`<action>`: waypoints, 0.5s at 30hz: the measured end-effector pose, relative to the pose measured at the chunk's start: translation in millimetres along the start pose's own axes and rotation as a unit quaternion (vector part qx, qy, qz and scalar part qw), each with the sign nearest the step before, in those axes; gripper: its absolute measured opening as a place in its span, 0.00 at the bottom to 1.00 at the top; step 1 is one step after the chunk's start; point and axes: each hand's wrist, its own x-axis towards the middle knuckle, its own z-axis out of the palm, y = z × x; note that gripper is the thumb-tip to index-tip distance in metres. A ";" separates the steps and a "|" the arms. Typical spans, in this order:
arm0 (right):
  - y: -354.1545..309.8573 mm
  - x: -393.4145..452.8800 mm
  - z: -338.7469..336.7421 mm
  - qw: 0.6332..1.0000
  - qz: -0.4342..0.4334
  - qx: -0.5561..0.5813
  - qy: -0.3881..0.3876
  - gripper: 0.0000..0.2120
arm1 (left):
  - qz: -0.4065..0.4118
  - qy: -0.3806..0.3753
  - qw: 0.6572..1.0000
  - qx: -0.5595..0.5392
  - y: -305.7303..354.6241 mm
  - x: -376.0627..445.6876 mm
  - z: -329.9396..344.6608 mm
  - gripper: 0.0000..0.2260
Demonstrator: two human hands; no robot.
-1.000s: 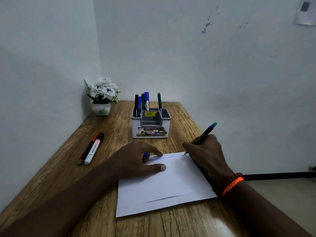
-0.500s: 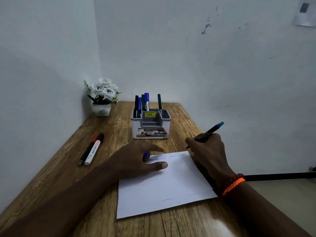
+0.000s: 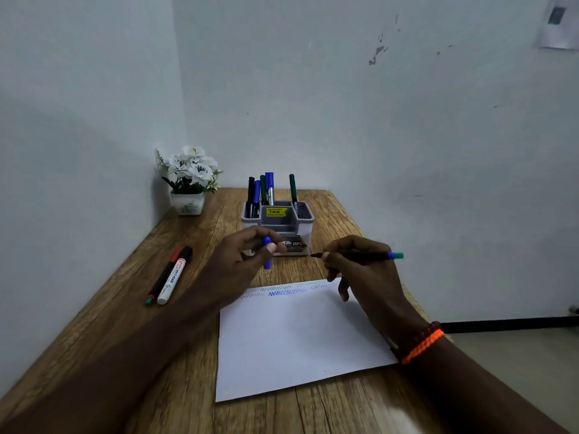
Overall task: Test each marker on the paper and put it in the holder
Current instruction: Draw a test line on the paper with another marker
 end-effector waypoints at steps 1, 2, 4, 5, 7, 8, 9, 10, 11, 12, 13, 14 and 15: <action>-1.6 -0.7 1.8 1.000 0.012 0.026 -0.011 0.07 | 0.000 0.006 1.000 -0.017 0.5 0.9 -0.4 0.06; -3.5 -1.1 3.3 0.997 0.031 0.060 -0.022 0.11 | -0.003 0.014 0.999 -0.040 0.9 1.3 -1.1 0.06; -7.5 -1.3 5.2 0.990 0.067 0.118 -0.038 0.15 | -0.020 0.028 0.995 -0.094 1.9 0.7 -2.6 0.07; -9.2 -1.4 5.6 0.987 0.078 0.136 -0.042 0.14 | -0.029 0.032 0.992 -0.118 2.7 -0.4 -3.0 0.09; -11.5 -1.7 5.4 0.981 0.092 0.168 -0.041 0.12 | -0.048 0.032 0.987 -0.153 4.3 -2.7 -3.2 0.11; -12.6 -1.7 4.8 0.977 0.098 0.187 -0.038 0.10 | -0.057 0.027 0.984 -0.166 4.9 -3.4 -3.1 0.12; -13.1 -1.3 4.2 0.972 0.105 0.208 -0.036 0.10 | -0.066 0.020 0.981 -0.181 5.1 -3.8 -3.0 0.12; -13.7 -1.0 3.6 0.967 0.110 0.226 -0.035 0.09 | -0.073 0.013 0.977 -0.199 5.6 -4.1 -3.0 0.11; -14.0 -0.5 3.1 0.964 0.114 0.239 -0.034 0.09 | -0.080 0.007 0.972 -0.219 6.0 -4.4 -3.0 0.10; -14.0 -0.3 2.8 0.961 0.117 0.246 -0.034 0.09 | -0.086 0.002 0.968 -0.237 6.7 -5.0 -2.9 0.09; -13.7 0.0 2.7 0.961 0.118 0.249 -0.036 0.10 | -0.090 -0.002 0.964 -0.249 7.6 -5.4 -2.7 0.09; -13.4 0.1 2.9 0.960 0.120 0.248 -0.038 0.10 | -0.093 -0.004 0.962 -0.257 8.9 -5.7 -2.6 0.09; -13.1 -0.1 3.2 0.960 0.122 0.248 -0.041 0.10 | -0.095 -0.006 0.961 -0.261 9.7 -5.7 -2.5 0.09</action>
